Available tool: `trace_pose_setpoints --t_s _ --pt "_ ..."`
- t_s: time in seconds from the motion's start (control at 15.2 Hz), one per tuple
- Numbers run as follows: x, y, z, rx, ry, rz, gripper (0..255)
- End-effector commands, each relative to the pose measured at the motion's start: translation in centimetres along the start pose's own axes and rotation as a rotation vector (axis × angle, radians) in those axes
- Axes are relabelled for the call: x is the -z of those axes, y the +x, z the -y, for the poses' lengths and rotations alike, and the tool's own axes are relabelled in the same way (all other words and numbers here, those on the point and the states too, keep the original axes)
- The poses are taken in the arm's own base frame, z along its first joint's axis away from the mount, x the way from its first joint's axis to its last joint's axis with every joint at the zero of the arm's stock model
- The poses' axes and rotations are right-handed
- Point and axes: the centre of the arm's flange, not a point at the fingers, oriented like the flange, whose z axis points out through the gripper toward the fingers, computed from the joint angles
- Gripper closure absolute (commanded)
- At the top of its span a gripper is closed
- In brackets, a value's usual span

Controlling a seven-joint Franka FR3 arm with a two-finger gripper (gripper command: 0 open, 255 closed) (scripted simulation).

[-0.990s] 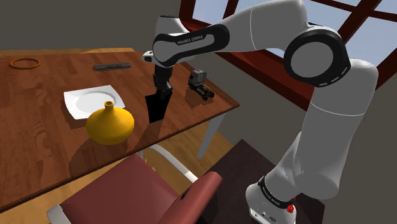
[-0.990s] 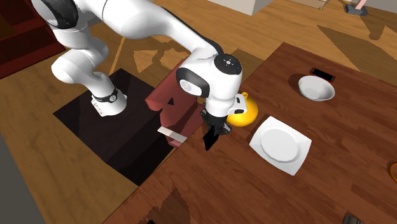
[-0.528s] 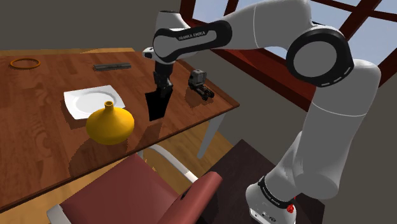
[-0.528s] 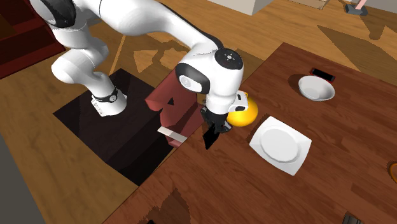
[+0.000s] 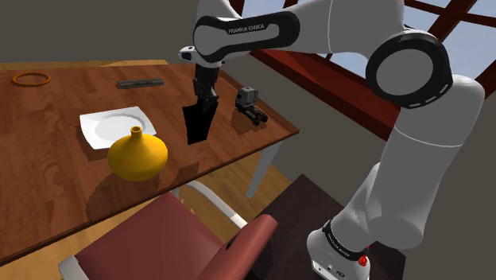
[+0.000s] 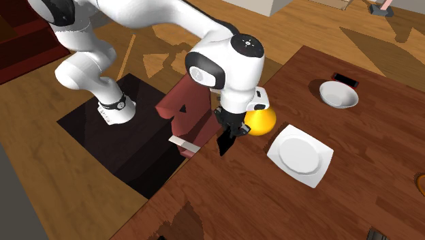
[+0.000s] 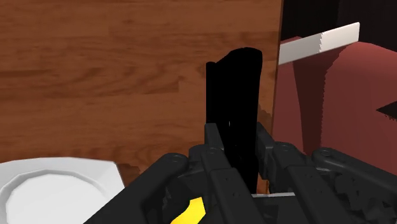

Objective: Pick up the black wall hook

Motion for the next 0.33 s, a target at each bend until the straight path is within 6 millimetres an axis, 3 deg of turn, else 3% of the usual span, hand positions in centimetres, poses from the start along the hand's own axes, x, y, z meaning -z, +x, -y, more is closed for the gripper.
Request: trace_pose_setpoints --t_s 0.0,0.26 --pt "1.1 0.1 -0.1 0.0 0.0 0.0 255" --pt "2.3 0.1 0.0 0.0 0.0 0.0 255"
